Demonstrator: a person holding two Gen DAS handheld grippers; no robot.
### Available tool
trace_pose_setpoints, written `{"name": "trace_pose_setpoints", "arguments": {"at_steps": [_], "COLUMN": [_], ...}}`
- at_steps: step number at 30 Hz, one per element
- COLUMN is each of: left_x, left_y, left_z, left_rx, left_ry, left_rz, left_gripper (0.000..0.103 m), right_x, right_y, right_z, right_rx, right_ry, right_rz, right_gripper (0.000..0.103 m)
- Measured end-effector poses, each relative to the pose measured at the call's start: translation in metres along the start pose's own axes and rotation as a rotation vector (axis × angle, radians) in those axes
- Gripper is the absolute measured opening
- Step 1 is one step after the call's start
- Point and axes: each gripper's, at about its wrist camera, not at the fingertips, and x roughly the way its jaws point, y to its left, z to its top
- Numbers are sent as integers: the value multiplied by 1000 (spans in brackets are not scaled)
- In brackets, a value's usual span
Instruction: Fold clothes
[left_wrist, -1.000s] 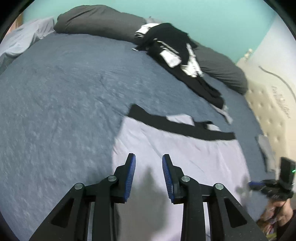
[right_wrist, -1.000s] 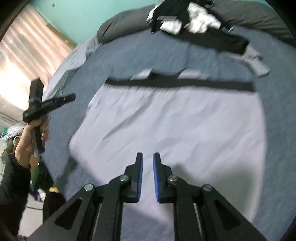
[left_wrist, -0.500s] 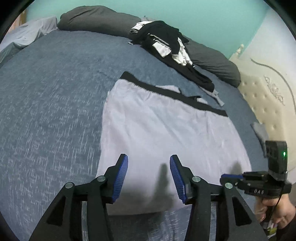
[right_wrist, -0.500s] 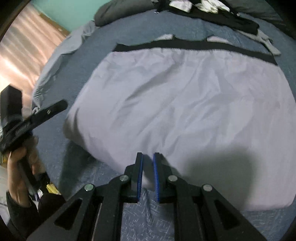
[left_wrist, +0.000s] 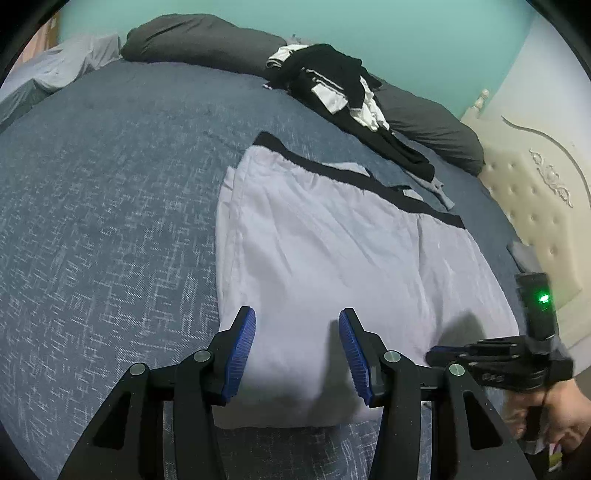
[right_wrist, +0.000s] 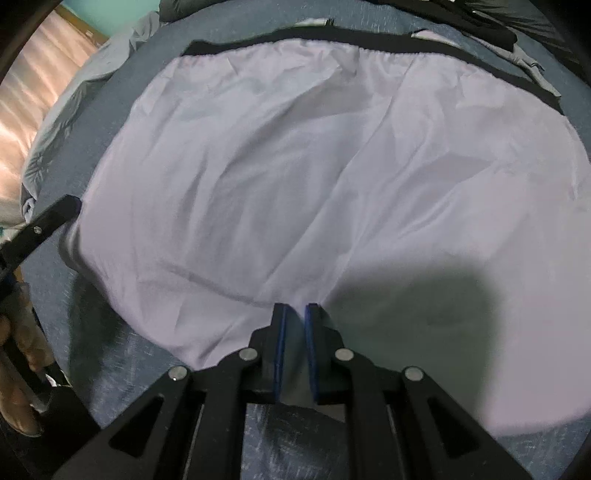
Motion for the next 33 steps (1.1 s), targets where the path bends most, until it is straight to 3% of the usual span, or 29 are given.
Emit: {"name": "trace_pose_setpoints", "arguments": {"at_steps": [4, 13, 17, 21, 28, 33], "left_x": [-1, -4, -5, -4, -4, -3], "left_y": [5, 17, 19, 15, 13, 14], "left_z": [1, 3, 3, 3, 2, 2], "left_rx": [-11, -34, -41, -33, -28, -31], "left_ry": [-5, -15, -17, -16, -14, -15], "left_rz": [0, 1, -4, -14, -14, -8], "left_gripper": [51, 51, 51, 51, 52, 52], "right_x": [-23, 17, 13, -8, 22, 15], "right_y": [-6, -14, -12, -19, -23, -25], "right_z": [21, 35, 42, 62, 76, 94], "right_rx": [45, 99, 101, 118, 108, 112], "right_ry": [-72, 12, 6, -64, 3, -6], "right_rz": [5, -1, -5, -37, -70, -63], "right_gripper": [10, 9, 8, 8, 8, 8]}}
